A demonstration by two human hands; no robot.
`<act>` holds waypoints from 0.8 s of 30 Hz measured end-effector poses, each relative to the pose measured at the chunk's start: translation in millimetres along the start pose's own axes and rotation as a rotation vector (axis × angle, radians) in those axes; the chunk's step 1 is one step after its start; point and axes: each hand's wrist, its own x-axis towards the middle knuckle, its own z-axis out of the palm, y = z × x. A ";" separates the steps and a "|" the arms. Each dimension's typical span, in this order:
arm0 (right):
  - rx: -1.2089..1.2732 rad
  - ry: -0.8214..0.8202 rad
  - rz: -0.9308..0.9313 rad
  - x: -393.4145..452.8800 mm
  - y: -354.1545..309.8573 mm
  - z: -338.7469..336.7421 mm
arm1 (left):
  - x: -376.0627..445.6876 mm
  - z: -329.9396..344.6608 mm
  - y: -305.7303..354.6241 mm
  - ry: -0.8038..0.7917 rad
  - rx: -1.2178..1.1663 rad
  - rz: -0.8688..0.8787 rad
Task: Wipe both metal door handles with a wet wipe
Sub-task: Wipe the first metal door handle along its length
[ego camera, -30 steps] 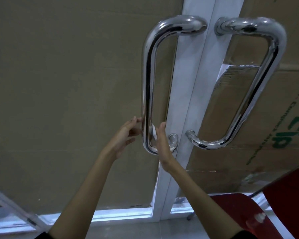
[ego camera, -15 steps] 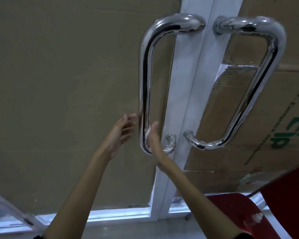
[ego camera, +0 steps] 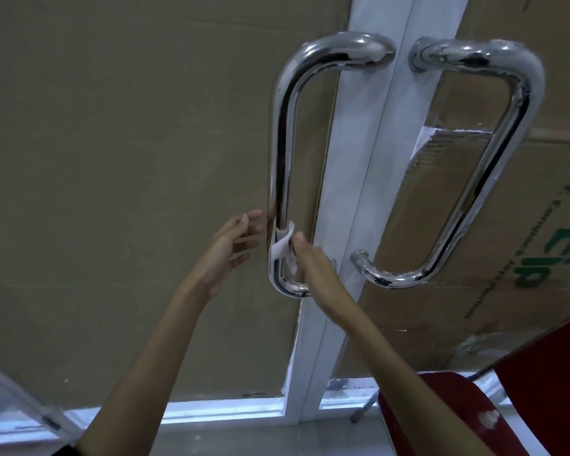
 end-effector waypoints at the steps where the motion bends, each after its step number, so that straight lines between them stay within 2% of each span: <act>1: 0.015 0.033 -0.082 1.9 -8.5 1.3 | -0.8 0.9 1.0 -0.001 -0.005 0.005; 5: 0.128 0.208 -0.222 -2.7 -6.3 24.6 | -6.2 0.9 4.8 0.015 -0.015 0.028; 9: 0.072 0.196 -0.176 -10.5 28.1 12.0 | -13.9 -6.0 6.2 0.027 0.001 0.043; 12: 0.072 0.325 -0.211 -2.4 6.1 7.0 | -16.7 -6.7 10.3 0.035 0.003 0.045; 16: 0.101 0.470 -0.361 10.3 -37.1 8.0 | -19.8 2.7 20.6 0.051 -0.007 0.076; 19: -0.030 0.485 -0.408 7.5 -22.1 8.4 | -24.4 13.8 23.0 0.118 -0.008 0.118; 22: -0.221 0.428 -0.332 -0.9 10.6 4.1 | -32.0 19.0 15.3 0.157 -0.003 0.160; 24: -0.259 0.390 -0.318 -4.7 19.1 -1.1 | -38.1 17.1 10.3 0.169 0.015 0.170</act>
